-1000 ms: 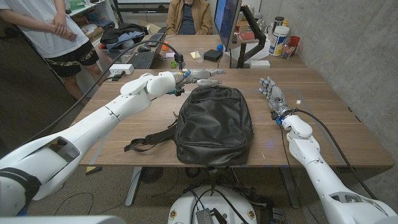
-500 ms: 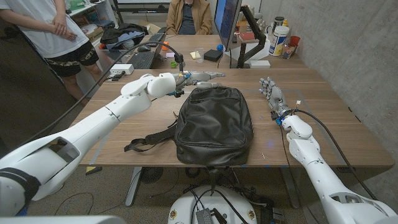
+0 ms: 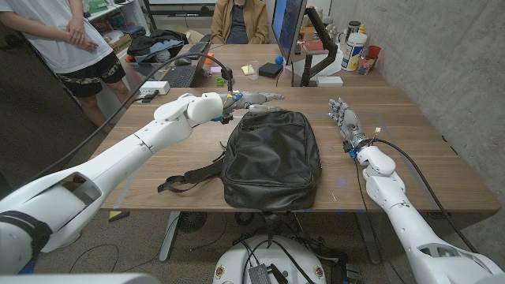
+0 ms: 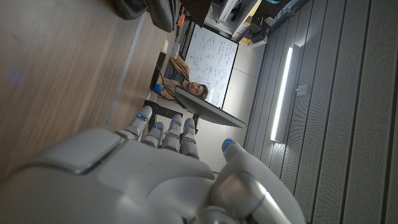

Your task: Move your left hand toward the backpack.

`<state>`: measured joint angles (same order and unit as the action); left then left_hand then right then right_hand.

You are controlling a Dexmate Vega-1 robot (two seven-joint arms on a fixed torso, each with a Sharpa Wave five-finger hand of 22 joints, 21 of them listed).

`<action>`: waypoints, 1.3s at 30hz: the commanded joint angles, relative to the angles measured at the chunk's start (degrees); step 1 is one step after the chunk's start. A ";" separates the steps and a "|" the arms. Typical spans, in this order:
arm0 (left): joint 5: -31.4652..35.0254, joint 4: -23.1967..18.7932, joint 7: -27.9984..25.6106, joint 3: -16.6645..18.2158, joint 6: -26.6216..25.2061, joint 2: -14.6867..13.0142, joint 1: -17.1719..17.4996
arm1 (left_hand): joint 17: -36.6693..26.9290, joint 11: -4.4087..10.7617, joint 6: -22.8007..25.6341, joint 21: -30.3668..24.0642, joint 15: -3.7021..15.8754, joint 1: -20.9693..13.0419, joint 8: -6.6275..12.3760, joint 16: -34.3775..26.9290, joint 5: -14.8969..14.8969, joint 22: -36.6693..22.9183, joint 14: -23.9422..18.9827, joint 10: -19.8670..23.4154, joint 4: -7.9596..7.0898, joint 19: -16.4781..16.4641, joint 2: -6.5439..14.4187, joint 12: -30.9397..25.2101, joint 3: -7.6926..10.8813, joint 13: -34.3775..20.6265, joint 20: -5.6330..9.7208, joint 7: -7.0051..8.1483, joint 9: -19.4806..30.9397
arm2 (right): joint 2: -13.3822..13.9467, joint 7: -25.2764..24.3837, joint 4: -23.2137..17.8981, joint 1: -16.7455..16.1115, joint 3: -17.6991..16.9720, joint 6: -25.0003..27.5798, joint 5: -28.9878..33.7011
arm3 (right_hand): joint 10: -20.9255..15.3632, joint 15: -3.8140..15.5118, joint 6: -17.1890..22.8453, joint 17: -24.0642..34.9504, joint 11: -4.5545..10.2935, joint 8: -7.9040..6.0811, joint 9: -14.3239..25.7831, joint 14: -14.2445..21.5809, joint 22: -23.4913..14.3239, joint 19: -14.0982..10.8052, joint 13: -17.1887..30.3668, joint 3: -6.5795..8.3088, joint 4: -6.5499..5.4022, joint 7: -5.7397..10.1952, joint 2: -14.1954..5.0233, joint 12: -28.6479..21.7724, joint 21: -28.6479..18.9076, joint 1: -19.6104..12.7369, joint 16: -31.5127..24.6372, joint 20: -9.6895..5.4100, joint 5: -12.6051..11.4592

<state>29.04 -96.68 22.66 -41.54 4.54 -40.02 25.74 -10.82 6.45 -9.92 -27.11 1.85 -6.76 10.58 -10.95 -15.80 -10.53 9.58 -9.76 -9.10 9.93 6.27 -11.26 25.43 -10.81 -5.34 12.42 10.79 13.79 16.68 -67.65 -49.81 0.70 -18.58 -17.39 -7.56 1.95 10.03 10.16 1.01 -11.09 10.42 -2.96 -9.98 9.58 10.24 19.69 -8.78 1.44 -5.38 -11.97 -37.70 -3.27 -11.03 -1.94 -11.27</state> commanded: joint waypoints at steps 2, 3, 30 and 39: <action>-0.04 1.54 0.94 -0.62 0.52 0.18 -0.80 | -0.08 -0.31 -3.25 0.13 0.35 -0.13 0.17 -0.16 -0.25 -0.17 2.82 -2.84 -0.19 3.26 1.02 -0.20 -0.06 -0.08 -0.66 0.24 0.26 | -0.28 -0.22 0.92 0.72 0.38 -0.22 0.48 | -0.52 1.50 0.22 -0.05 0.16 0.22 0.18 0.13 -0.33 1.00 0.26 -0.09 0.02 0.15 -3.81 -0.03 0.20 0.35 0.20 -5.83 -0.48; -0.06 1.65 0.99 -0.66 0.55 0.18 -0.84 | -0.08 -0.31 -3.31 0.17 0.32 -0.13 0.15 -0.16 -0.26 -0.17 2.82 -2.87 -0.19 3.31 1.03 -0.19 -0.07 -0.08 -0.76 0.23 0.26 | -0.30 -0.24 0.96 0.77 0.40 -0.20 0.50 | -0.54 1.50 0.21 -0.05 0.17 0.23 0.18 0.13 -0.33 0.99 0.26 -0.09 0.04 0.16 -3.81 -0.03 0.22 0.34 0.20 -5.85 -0.48; -0.42 3.82 2.29 -1.44 2.05 0.08 -1.94 | -0.14 -0.28 -4.06 0.54 0.27 -0.17 0.10 -0.09 -0.31 -0.20 3.15 -3.17 -0.21 3.51 1.15 -0.22 -0.11 -0.12 -0.94 0.25 0.28 | -0.96 -1.21 1.61 1.31 1.02 -0.43 1.31 | -0.49 1.42 0.25 -0.06 0.17 0.20 0.18 0.14 -0.35 0.83 0.26 -0.11 0.05 0.06 -3.80 -0.01 0.62 0.34 0.21 -5.81 -0.48; -0.53 4.56 2.45 -1.57 2.62 0.07 -2.20 | -0.15 -0.33 -4.18 0.65 0.30 -0.23 0.15 -0.09 -0.33 -0.23 3.22 -3.24 -0.19 3.53 1.20 -0.25 -0.10 -0.12 -0.97 0.26 0.29 | -1.04 -1.53 1.47 1.34 1.22 -0.31 1.55 | -0.51 1.41 0.20 -0.07 0.12 0.22 0.18 0.17 -0.35 0.78 0.26 -0.12 0.07 0.06 -3.77 -0.02 0.76 0.33 0.22 -5.77 -0.48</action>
<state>28.62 -92.97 24.79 -42.92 6.54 -39.92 23.88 -10.81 6.45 -9.92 -26.67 1.86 -6.76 10.58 -10.95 -15.80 -10.53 9.58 -9.76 -9.10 9.96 6.27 -11.26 25.43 -10.80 -5.95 12.40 10.79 12.92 15.57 -66.16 -48.58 1.67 -18.93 -16.16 -7.56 1.95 10.03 10.16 1.01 -11.09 10.42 -2.96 -9.98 9.58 10.24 19.69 -8.78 1.44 -5.38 -11.97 -37.26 -3.28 -10.80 -1.94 -11.27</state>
